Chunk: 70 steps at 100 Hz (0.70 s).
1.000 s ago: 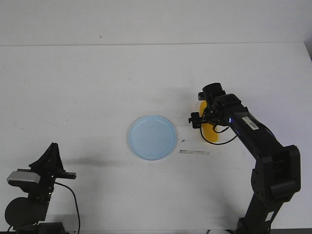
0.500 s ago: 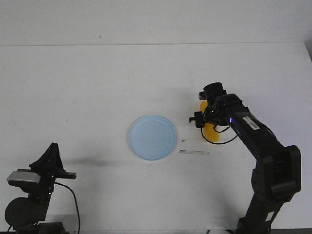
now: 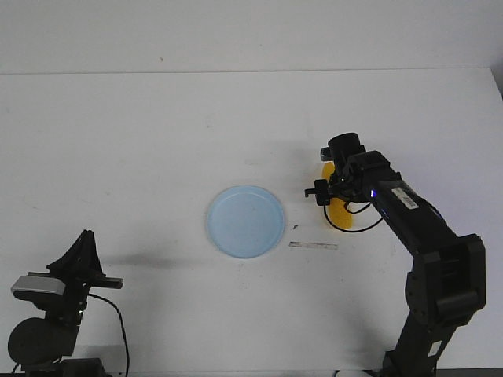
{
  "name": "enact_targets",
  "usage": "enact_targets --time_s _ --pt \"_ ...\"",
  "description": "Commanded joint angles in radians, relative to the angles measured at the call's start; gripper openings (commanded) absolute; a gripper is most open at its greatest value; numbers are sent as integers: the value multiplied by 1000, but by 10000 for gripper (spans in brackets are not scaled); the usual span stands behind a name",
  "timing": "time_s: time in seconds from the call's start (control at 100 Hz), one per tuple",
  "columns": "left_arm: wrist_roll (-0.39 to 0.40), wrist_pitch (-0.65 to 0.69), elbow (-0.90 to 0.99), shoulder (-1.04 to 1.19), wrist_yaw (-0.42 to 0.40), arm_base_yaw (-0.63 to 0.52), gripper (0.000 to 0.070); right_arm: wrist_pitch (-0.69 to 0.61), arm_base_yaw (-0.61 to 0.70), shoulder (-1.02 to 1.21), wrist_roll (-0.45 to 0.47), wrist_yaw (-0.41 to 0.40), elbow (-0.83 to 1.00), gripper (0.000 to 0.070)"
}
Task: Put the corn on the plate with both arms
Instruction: 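Lower the right gripper and close it around the corn, then lift the corn and carry it with the right gripper over the plate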
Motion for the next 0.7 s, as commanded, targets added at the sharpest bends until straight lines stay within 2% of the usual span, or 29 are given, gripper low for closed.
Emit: enact_targets --time_s 0.0,0.25,0.39,0.54,0.69 --pt "-4 16 2 -2 -2 1 1 -8 3 7 16 2 37 323" --pt "-4 16 2 -2 -2 1 1 -12 57 -50 4 1 125 323" --pt "-4 16 2 -2 -2 1 1 -19 144 -51 -6 -7 148 323" --pt "-4 16 2 -2 -2 1 1 -9 254 -49 -6 -57 148 323" --pt "-4 16 2 -2 -2 1 1 22 361 -49 -13 -62 148 323"
